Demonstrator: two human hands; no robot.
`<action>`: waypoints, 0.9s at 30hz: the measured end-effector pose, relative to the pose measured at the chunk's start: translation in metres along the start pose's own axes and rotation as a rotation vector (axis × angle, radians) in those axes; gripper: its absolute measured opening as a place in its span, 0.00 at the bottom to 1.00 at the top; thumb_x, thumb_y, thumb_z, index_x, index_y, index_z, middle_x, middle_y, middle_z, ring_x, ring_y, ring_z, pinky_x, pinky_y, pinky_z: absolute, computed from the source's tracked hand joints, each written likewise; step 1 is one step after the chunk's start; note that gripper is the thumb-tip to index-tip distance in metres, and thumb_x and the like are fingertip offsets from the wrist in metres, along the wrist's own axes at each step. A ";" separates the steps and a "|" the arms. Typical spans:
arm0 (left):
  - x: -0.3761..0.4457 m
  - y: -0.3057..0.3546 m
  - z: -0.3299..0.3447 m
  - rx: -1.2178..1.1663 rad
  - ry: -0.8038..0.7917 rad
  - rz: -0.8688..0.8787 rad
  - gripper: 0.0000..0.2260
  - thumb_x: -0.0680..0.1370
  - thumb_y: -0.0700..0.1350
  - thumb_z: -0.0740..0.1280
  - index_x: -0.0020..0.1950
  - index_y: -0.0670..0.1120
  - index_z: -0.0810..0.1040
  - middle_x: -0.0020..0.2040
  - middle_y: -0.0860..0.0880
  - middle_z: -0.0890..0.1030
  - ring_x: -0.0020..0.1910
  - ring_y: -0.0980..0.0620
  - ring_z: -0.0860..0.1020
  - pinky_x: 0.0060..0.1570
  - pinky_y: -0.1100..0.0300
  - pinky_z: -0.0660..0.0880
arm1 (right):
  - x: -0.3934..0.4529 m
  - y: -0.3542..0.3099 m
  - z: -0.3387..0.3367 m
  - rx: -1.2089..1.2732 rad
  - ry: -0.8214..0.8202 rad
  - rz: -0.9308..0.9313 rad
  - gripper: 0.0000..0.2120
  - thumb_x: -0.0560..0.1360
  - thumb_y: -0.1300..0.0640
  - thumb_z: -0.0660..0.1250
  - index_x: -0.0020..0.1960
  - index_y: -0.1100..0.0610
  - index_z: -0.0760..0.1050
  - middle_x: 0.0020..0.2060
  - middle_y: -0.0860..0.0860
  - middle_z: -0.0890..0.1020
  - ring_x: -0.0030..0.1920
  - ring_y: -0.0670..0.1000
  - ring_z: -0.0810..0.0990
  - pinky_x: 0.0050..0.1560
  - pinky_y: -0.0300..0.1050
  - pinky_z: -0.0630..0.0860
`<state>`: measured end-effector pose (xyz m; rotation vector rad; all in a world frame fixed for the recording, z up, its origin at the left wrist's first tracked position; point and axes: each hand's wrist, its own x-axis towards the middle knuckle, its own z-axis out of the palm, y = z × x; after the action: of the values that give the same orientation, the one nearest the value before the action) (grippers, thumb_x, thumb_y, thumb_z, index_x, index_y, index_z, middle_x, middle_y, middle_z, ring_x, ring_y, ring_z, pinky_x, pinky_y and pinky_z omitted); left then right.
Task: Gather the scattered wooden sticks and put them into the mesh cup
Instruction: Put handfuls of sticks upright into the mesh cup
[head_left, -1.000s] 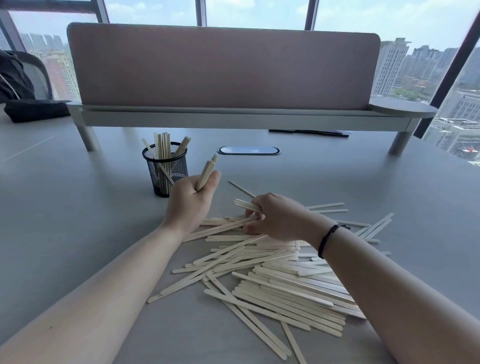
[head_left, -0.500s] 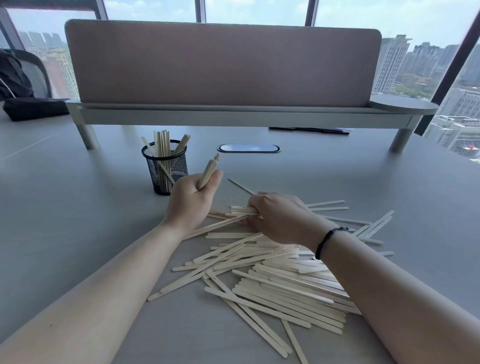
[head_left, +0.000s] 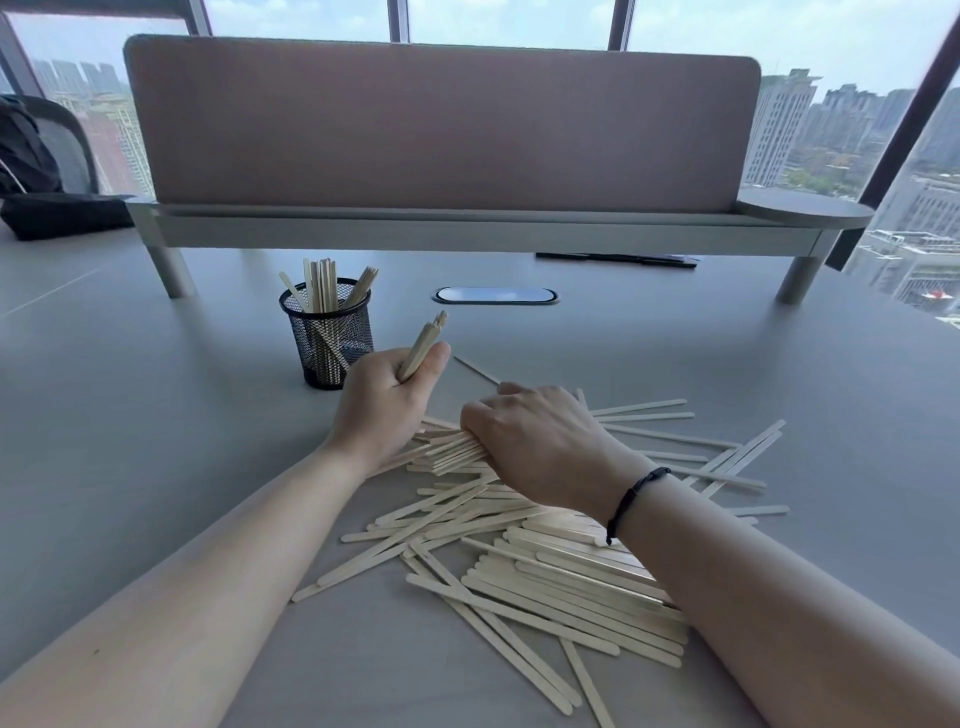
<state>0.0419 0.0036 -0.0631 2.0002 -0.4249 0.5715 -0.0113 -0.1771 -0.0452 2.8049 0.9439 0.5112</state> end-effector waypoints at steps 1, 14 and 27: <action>0.000 0.001 0.000 0.003 -0.003 0.005 0.32 0.80 0.60 0.63 0.29 0.35 0.65 0.28 0.32 0.68 0.29 0.35 0.70 0.31 0.42 0.69 | 0.000 -0.003 -0.001 -0.023 0.002 -0.005 0.04 0.78 0.60 0.58 0.44 0.54 0.69 0.37 0.48 0.78 0.43 0.53 0.76 0.26 0.44 0.52; 0.003 0.008 -0.011 -0.079 0.295 -0.057 0.28 0.81 0.54 0.62 0.31 0.35 0.63 0.29 0.31 0.69 0.29 0.37 0.69 0.30 0.48 0.66 | -0.004 0.016 -0.004 0.071 0.043 0.098 0.03 0.78 0.61 0.56 0.50 0.57 0.67 0.34 0.52 0.75 0.36 0.61 0.77 0.29 0.49 0.66; -0.003 0.011 -0.004 -0.139 0.193 -0.063 0.27 0.82 0.51 0.63 0.33 0.32 0.64 0.30 0.31 0.70 0.29 0.35 0.69 0.30 0.46 0.67 | 0.020 0.031 -0.027 0.676 0.141 0.474 0.24 0.79 0.42 0.65 0.33 0.54 0.60 0.24 0.47 0.67 0.26 0.50 0.63 0.29 0.47 0.61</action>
<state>0.0327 0.0025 -0.0550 1.8005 -0.2753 0.6710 0.0112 -0.1895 -0.0069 3.6847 0.5229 0.5210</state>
